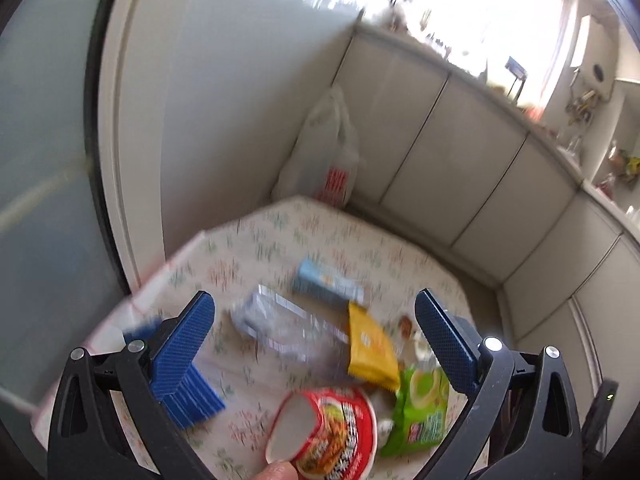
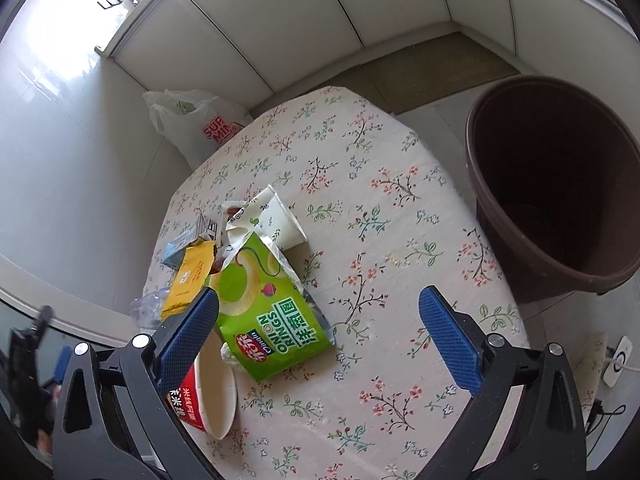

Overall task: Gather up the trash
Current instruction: 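Grasp the yellow snack packet with the left tool while the right tool reaches the green bag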

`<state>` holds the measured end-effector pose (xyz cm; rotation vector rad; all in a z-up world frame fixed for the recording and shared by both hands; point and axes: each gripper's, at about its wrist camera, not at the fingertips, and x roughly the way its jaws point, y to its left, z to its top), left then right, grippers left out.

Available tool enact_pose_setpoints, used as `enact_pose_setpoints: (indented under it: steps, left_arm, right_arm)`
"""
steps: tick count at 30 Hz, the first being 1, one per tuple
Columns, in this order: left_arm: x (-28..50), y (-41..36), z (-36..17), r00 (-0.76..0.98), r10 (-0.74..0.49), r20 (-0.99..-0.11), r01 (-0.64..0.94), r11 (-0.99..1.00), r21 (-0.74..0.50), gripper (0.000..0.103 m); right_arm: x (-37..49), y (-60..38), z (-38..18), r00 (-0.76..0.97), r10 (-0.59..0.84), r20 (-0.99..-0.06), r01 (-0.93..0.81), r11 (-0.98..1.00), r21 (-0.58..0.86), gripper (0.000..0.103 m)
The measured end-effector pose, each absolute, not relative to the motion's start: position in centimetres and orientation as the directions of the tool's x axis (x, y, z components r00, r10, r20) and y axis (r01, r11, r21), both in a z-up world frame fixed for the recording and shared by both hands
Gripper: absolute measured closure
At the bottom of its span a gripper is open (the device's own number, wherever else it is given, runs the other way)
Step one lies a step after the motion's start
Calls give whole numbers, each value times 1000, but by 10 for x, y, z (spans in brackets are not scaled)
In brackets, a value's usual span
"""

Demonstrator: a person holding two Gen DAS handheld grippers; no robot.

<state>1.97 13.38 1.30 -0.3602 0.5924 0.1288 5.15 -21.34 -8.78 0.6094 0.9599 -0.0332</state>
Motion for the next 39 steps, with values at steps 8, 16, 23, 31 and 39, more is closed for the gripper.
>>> enact_pose_setpoints:
  steps: [8, 16, 23, 31, 39]
  left_arm:
    - [37, 149, -17, 596, 80, -799, -209, 976, -57, 6]
    - [79, 124, -20, 560, -86, -824, -133, 972, -192, 6]
    - [132, 79, -83, 349, -303, -887, -166, 912, -376, 19]
    - [145, 84, -118, 310, -433, -847, -301, 800, -519, 52]
    - [138, 77, -121, 343, -413, -844, -288, 809, -513, 86]
  right_arm:
    - [56, -213, -98, 536, 326, -779, 303, 787, 538, 7]
    - [63, -210, -104, 520, 328, -788, 317, 783, 535, 7]
    - [66, -228, -110, 508, 378, -774, 366, 718, 592, 7]
    - [67, -232, -105, 505, 395, -768, 343, 724, 598, 7]
    - [69, -229, -113, 473, 401, -784, 355, 728, 586, 7]
